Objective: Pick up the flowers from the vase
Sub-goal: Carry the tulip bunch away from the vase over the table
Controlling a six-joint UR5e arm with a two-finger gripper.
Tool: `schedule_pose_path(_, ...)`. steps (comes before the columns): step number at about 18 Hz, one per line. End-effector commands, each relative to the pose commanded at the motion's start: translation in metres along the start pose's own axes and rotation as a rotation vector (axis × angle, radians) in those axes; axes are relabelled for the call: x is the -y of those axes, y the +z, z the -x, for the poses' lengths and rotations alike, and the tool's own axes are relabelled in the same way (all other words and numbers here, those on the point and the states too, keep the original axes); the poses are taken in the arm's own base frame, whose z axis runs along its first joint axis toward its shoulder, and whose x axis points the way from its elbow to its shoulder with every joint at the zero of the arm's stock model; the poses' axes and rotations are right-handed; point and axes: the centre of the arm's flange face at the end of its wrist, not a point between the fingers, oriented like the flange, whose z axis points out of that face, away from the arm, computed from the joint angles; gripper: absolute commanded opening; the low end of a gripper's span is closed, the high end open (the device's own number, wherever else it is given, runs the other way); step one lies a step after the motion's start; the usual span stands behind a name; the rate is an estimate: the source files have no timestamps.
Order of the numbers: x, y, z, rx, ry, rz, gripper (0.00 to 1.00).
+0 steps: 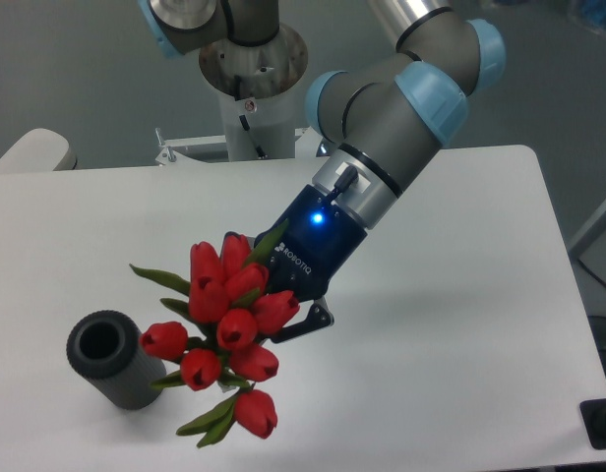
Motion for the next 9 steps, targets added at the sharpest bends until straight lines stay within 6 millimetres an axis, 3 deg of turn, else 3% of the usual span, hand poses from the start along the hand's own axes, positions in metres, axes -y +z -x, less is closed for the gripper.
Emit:
schedule_pose_path(2, -0.0088, -0.0051, -0.0003, 0.006, 0.012, 0.004, 0.28)
schedule_pose_path(9, -0.0119, -0.005, -0.0039, 0.004, 0.036, 0.009, 0.28)
